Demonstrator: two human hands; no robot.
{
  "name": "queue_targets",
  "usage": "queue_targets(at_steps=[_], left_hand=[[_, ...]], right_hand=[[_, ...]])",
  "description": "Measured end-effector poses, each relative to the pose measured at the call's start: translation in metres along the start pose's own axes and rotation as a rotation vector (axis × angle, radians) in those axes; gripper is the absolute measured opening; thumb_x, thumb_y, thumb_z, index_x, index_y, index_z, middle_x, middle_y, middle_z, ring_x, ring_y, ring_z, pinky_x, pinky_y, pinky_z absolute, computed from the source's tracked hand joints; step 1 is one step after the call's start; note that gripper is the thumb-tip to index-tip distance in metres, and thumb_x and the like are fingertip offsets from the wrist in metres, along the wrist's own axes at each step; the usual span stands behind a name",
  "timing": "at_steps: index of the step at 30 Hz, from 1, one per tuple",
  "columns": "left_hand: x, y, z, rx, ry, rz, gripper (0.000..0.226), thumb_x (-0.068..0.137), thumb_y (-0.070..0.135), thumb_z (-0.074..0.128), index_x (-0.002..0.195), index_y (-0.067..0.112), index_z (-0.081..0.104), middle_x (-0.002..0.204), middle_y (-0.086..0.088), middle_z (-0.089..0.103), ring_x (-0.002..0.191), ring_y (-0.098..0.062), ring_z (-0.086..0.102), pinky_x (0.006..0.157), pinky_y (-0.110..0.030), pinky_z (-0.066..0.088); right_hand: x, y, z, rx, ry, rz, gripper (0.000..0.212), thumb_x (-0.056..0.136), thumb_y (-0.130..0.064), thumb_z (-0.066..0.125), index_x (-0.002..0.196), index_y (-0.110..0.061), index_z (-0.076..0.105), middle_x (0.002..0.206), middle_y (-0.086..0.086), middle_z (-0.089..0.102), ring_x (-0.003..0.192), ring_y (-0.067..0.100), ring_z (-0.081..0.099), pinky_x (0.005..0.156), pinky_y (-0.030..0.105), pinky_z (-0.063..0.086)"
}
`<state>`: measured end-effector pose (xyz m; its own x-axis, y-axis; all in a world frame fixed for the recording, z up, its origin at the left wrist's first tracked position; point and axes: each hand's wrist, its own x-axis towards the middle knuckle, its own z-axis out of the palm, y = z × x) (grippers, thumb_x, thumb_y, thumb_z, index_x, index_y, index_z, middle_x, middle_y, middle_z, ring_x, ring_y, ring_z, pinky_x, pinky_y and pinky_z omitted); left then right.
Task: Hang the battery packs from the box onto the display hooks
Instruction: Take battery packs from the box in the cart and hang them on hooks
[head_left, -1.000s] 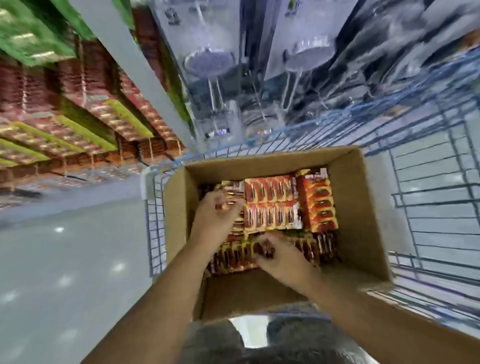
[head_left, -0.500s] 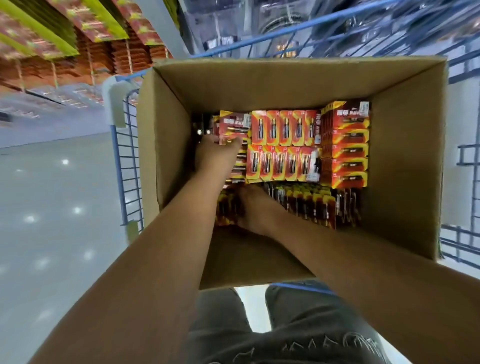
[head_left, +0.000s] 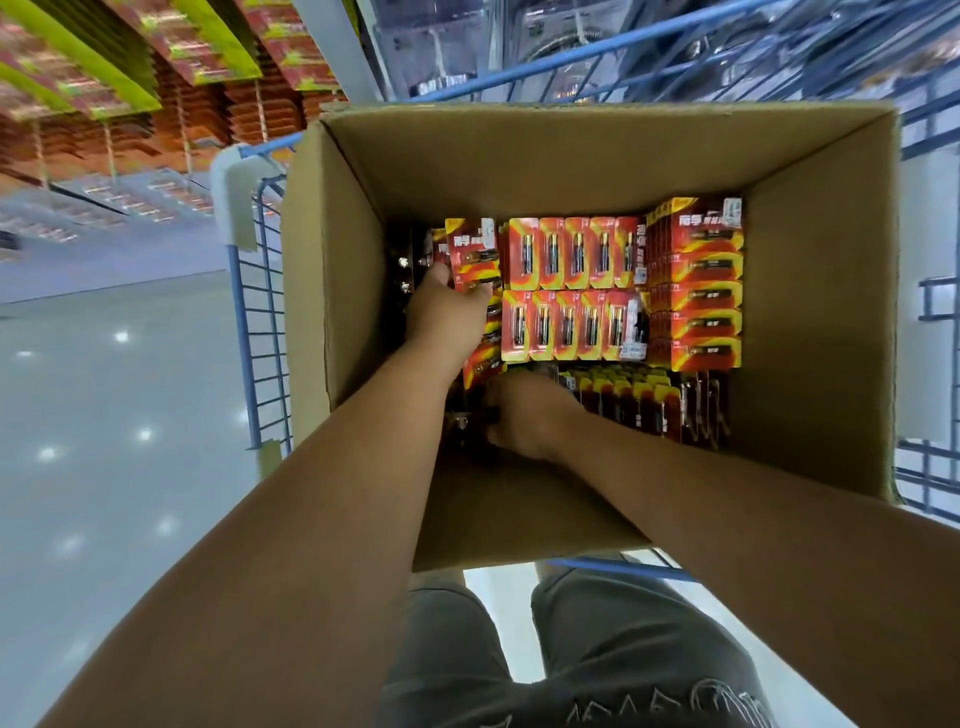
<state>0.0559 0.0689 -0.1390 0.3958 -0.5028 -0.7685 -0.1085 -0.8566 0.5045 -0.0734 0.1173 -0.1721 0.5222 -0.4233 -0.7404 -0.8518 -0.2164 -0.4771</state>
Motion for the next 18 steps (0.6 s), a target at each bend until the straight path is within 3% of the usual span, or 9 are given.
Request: queue_targets(at_steps=[3,6,8,10,15,18], left_hand=[[-0.018,0.007,-0.009,-0.017,0.03,0.116,0.029,0.105,0.031,0.06,0.133,0.029,0.056,0.123,0.007,0.067,0.111,-0.016,0.066,0.087,-0.035,0.058],[-0.046,0.021,-0.022,0.005,0.029,0.266,0.022,0.105,0.032,0.058,0.127,0.029,0.057,0.112,0.011,0.067,0.102,-0.011,0.067,0.074,-0.027,0.054],[-0.066,0.032,-0.032,0.031,-0.007,0.355,0.016,0.105,0.035,0.059,0.12,0.034,0.055,0.106,0.017,0.066,0.102,-0.008,0.065,0.082,-0.029,0.053],[-0.086,0.046,-0.045,0.013,-0.019,0.422,0.014,0.104,0.04,0.06,0.116,0.038,0.055,0.105,0.018,0.069,0.103,-0.006,0.066,0.089,-0.034,0.054],[-0.139,0.087,-0.087,-0.09,0.013,0.507,0.019,0.101,0.044,0.063,0.119,0.043,0.059,0.105,0.02,0.072,0.099,0.0,0.07,0.096,-0.043,0.058],[-0.177,0.106,-0.119,-0.226,0.048,0.542,0.021,0.102,0.041,0.064,0.122,0.038,0.062,0.111,0.01,0.076,0.102,-0.011,0.074,0.094,-0.051,0.06]], right_hand=[[-0.029,0.006,-0.022,0.238,0.056,-0.049,0.014,0.097,-0.029,0.07,0.104,-0.016,0.07,0.093,-0.002,0.061,0.09,0.021,0.062,0.071,0.035,0.047],[-0.07,0.014,-0.051,0.395,0.11,-0.019,0.012,0.1,-0.028,0.066,0.103,-0.016,0.07,0.103,0.003,0.065,0.095,0.018,0.062,0.085,0.037,0.053],[-0.101,0.019,-0.069,0.55,0.122,0.026,0.007,0.103,-0.028,0.063,0.107,-0.029,0.068,0.11,-0.004,0.067,0.103,0.012,0.063,0.089,0.024,0.051],[-0.13,0.023,-0.085,0.697,0.167,0.079,0.008,0.105,-0.026,0.06,0.108,-0.033,0.064,0.11,-0.009,0.069,0.104,0.009,0.066,0.084,0.019,0.051],[-0.185,0.004,-0.13,1.184,0.328,0.096,0.024,0.107,-0.017,0.057,0.127,-0.028,0.065,0.115,-0.002,0.078,0.104,0.018,0.076,0.087,0.04,0.06],[-0.204,-0.025,-0.164,1.316,0.371,-0.042,0.026,0.1,-0.013,0.064,0.125,-0.02,0.064,0.114,0.009,0.078,0.101,0.025,0.077,0.08,0.043,0.06]])
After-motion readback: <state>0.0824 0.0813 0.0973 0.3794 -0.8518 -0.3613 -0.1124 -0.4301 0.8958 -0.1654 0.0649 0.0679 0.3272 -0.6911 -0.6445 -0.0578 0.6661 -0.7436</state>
